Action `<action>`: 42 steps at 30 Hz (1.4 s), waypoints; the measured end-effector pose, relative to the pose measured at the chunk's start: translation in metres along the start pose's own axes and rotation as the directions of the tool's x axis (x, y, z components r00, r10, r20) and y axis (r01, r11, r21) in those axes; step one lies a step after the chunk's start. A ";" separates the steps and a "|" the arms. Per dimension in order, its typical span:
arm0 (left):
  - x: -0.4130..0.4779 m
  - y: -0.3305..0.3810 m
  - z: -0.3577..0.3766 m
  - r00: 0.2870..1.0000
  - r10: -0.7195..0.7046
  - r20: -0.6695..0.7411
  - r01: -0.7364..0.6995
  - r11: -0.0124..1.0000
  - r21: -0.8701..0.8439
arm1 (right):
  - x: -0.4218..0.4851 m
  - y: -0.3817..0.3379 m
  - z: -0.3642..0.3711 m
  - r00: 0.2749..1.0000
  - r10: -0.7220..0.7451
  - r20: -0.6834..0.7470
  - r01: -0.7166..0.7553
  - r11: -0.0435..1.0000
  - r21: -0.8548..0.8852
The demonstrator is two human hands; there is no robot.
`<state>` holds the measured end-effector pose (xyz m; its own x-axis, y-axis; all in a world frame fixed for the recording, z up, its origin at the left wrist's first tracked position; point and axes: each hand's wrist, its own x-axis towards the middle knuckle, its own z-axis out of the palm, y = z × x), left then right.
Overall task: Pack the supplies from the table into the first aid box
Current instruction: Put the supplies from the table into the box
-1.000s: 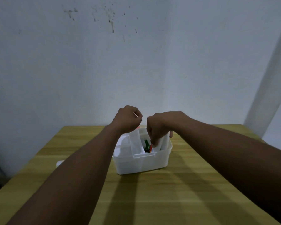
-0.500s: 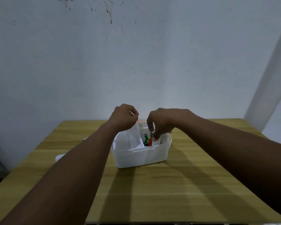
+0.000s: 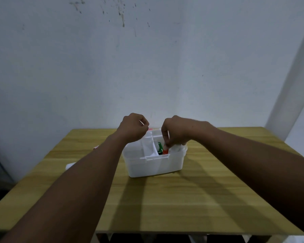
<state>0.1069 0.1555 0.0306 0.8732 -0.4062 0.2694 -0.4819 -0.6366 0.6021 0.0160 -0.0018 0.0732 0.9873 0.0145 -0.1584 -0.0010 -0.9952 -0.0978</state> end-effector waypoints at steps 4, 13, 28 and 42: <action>-0.007 -0.008 -0.027 0.999 -0.018 -0.039 0.018 1.000 0.012 | 0.000 -0.017 -0.029 0.995 -0.041 -0.089 0.043 0.999 0.018; -0.055 -0.069 -0.099 0.973 -0.164 -0.161 0.172 0.984 0.041 | 0.044 -0.119 -0.021 0.950 -0.266 -0.161 0.295 0.936 0.194; -0.109 -0.170 -0.103 0.950 -0.312 0.029 0.293 0.918 0.268 | 0.134 -0.194 0.078 0.961 -0.208 -0.181 0.233 0.964 0.128; -0.102 -0.198 -0.078 0.918 -0.368 0.144 0.341 0.922 0.182 | 0.180 -0.191 0.105 0.969 -0.233 0.080 0.235 0.972 -0.017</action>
<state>0.1191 0.3742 -0.0580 0.9689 -0.2331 -0.0826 -0.1598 -0.8450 0.5103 0.1777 0.2006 -0.0395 0.9444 0.2534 -0.2095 0.2334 -0.9655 -0.1157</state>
